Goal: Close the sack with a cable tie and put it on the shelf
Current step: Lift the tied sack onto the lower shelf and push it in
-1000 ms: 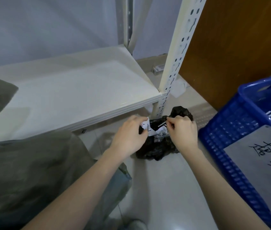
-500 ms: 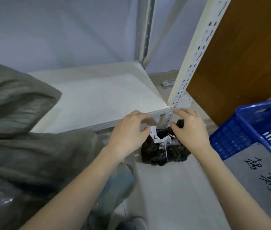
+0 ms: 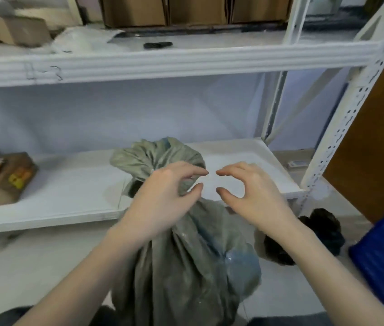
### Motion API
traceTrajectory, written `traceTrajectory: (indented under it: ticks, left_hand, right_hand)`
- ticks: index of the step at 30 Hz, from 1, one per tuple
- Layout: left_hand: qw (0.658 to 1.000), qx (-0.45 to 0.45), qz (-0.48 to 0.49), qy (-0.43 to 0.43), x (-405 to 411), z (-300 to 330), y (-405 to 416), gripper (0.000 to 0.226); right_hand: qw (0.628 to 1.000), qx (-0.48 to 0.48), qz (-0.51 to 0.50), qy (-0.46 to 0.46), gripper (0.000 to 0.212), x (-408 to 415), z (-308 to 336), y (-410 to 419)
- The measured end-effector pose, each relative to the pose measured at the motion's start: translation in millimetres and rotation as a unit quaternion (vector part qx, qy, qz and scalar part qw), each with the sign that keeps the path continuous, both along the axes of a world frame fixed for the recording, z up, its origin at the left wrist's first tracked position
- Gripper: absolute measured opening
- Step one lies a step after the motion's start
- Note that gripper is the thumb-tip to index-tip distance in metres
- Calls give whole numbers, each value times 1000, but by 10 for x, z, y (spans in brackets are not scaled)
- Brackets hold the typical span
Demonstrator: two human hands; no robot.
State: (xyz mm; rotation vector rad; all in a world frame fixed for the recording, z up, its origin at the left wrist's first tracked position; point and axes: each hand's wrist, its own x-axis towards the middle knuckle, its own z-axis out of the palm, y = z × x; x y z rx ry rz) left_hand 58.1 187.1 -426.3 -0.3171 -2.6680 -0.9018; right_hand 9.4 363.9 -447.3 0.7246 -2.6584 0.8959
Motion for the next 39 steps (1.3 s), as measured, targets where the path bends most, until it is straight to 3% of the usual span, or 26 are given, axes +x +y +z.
traceTrajectory:
  ticks: [5,10,21,24,28,33,37,39]
  left_hand:
    - [1000,-7,15,17,279,-30,-594,28]
    - [996,43,73,-14,253,-330,-884,37]
    - [979,-4,90,-181,-25,-707,-915,116]
    - [976,9,93,-195,-38,-730,-876,108]
    - [988,45,111,-96,-55,-675,-819,74]
    - [987,119,98,-36,-14,-600,-765,64]
    - [984,156,84,-8,8,-595,-665,60]
    - [985,158,72,-2,9,-614,-616,57]
  right_hand:
    - [999,-24,41,-16,33,217,-40,-623]
    - [997,-8,48,-56,48,199,-219,-844]
    - [980,61,76,-171,96,7,-473,-837]
    - [972,82,92,-201,104,-11,-527,-824]
    - [968,97,89,-212,112,-19,-555,-764]
    - [949,130,61,-281,138,-61,-619,-647]
    - [943,37,136,-303,131,69,-728,-850]
    - [950,26,124,-285,125,159,-825,-973]
